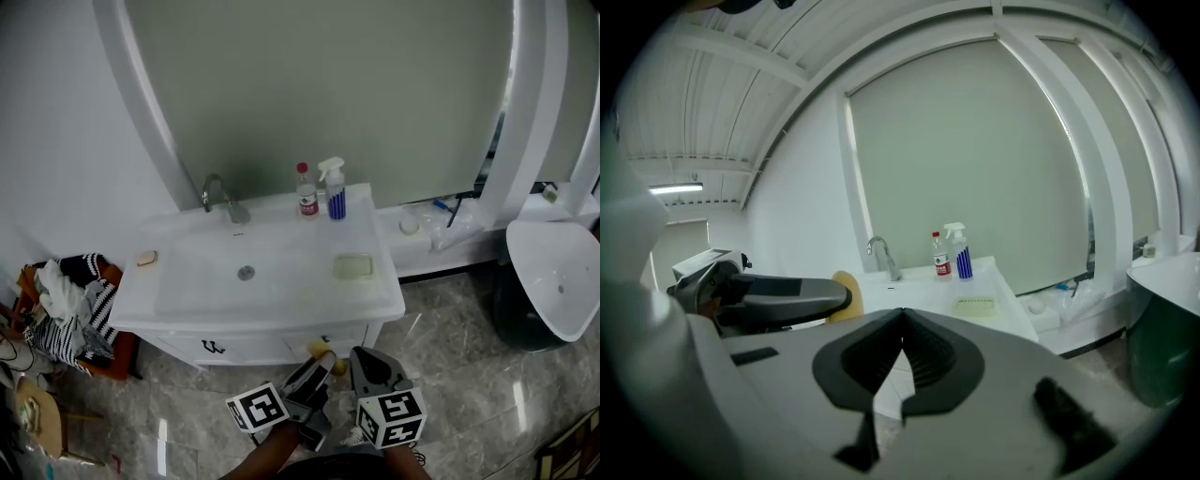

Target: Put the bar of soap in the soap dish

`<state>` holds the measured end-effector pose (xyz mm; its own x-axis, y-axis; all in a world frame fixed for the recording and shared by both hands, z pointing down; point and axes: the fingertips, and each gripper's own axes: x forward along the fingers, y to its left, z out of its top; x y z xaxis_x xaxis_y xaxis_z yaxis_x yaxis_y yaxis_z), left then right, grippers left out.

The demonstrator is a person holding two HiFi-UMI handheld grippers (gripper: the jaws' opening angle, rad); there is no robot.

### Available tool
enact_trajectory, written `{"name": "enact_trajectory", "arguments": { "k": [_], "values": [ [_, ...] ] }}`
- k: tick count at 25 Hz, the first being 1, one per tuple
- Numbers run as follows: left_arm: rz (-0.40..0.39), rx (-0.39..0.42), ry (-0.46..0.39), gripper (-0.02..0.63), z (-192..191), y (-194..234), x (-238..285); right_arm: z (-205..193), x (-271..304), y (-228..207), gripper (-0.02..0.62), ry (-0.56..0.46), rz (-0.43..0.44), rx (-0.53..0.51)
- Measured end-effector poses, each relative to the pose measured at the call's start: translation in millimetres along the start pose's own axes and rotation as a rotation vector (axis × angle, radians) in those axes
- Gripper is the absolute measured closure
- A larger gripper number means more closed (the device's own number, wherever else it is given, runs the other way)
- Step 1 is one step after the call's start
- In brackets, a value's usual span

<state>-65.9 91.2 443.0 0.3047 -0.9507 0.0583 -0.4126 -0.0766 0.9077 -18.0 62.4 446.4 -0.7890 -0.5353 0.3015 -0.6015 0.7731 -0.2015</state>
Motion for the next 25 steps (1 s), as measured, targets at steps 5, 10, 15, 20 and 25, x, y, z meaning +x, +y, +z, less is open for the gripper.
{"name": "enact_trajectory", "arguments": {
  "k": [5,10,15,20,25],
  "values": [
    [0.019,-0.018,-0.017,0.422,-1.8,-0.5,19.8,6.3,5.2,-20.2,0.584,0.000,0.023,0.002],
    [0.030,0.005,-0.020,0.422,-5.6,-1.5,40.5,9.3,9.4,-43.6,0.584,0.000,0.034,0.008],
    [0.039,0.013,-0.014,0.422,-9.3,-3.0,54.0,10.6,11.7,-56.9,0.584,0.002,0.048,0.000],
    [0.036,0.018,-0.012,0.422,-11.5,-6.1,65.7,10.0,11.3,-68.5,0.584,0.009,0.057,-0.015],
    [0.039,0.021,-0.012,0.422,-8.1,-6.3,74.3,13.5,17.4,-73.8,0.584,0.009,0.080,-0.027]
  ]
}}
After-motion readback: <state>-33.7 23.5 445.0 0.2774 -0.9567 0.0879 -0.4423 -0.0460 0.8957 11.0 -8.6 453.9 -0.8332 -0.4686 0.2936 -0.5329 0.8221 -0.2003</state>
